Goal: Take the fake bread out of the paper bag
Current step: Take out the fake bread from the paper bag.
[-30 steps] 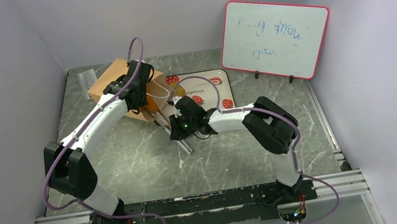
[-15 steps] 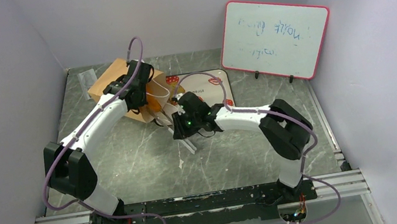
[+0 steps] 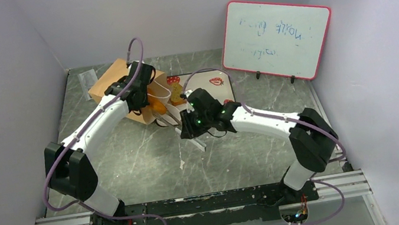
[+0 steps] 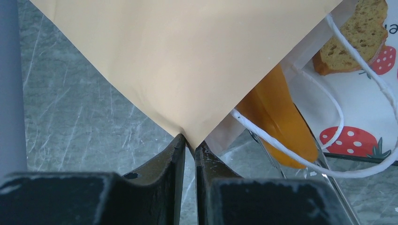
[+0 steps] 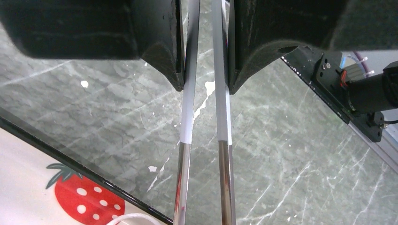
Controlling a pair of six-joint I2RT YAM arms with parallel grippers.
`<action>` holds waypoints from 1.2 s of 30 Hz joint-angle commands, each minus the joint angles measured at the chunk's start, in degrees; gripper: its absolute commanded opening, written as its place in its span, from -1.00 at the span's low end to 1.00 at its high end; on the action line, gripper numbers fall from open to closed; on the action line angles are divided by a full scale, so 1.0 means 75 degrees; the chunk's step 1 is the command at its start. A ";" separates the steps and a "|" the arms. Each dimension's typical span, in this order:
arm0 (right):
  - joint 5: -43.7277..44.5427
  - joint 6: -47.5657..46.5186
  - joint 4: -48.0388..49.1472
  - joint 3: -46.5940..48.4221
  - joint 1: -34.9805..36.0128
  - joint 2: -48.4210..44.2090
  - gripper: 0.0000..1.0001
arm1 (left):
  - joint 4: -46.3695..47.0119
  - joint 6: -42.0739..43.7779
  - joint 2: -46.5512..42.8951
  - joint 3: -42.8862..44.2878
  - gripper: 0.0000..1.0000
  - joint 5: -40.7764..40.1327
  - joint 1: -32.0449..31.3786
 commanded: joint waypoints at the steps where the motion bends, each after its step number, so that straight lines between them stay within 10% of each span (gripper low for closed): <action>1: 0.0158 0.0016 -0.0270 -0.0073 0.0030 -0.0681 -1.00 | 0.0238 -0.0396 -0.0088 -0.0056 -0.86 -0.0205 -0.0030; 36: 0.1693 0.1623 -0.1886 -0.0605 -0.0409 -0.4385 -1.00 | 0.0134 -0.0853 -0.0464 -0.0401 -0.86 -0.1001 -0.0021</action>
